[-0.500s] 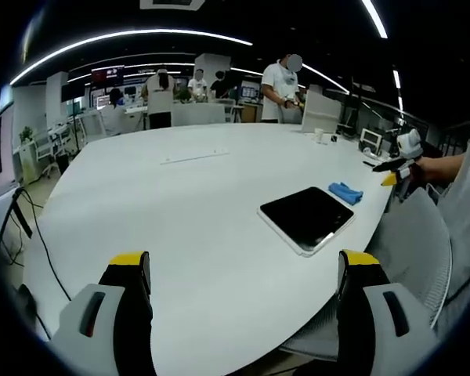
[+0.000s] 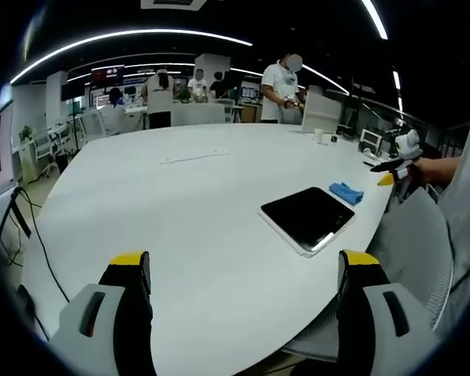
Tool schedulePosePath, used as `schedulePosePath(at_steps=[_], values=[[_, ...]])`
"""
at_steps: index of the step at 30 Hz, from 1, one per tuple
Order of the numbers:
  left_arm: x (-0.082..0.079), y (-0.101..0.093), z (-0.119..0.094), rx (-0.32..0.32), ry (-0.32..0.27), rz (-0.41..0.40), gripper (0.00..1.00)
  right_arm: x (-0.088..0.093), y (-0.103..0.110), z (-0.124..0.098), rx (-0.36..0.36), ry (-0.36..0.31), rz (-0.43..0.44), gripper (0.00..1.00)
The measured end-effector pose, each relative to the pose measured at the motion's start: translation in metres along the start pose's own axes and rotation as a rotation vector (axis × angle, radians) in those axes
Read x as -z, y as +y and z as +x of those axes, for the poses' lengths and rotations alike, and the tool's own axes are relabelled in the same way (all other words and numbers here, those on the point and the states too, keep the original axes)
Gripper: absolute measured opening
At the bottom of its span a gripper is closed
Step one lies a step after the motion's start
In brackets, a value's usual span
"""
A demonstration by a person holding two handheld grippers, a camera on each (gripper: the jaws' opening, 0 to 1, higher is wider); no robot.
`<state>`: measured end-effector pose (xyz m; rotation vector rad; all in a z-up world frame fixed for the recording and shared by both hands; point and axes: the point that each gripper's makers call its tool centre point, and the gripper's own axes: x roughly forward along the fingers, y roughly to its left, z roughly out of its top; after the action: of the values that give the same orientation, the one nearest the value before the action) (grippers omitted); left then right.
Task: Wipe the mirror surface with the cleaning cloth until all visible marks leave the cleaned area.
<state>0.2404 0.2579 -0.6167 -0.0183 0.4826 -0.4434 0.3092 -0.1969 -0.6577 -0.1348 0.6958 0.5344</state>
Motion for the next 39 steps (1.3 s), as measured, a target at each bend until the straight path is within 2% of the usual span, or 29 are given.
schedulePosePath(at_steps=[6, 11, 15, 21, 30, 39], values=[[-0.004, 0.002, 0.006, 0.01, 0.007, 0.015, 0.99, 0.01, -0.003, -0.001, -0.009, 0.012, 0.004, 0.98], [-0.007, 0.002, 0.005, 0.012, -0.011, 0.009, 0.99, 0.016, -0.004, -0.003, -0.008, 0.034, 0.0, 0.98], [-0.005, 0.001, 0.003, 0.011, -0.005, 0.008, 0.99, 0.011, -0.006, -0.006, -0.007, 0.013, 0.037, 0.98], [-0.006, 0.006, 0.001, -0.015, -0.011, -0.008, 0.97, 0.011, -0.01, -0.008, 0.004, 0.015, 0.038, 0.98], [-0.007, 0.005, 0.001, -0.021, -0.023, -0.02, 0.99, -0.003, -0.01, -0.011, 0.007, -0.028, 0.08, 0.98], [-0.009, 0.006, 0.006, -0.022, -0.031, -0.029, 0.99, -0.011, -0.01, -0.008, 0.013, -0.035, 0.071, 0.98]])
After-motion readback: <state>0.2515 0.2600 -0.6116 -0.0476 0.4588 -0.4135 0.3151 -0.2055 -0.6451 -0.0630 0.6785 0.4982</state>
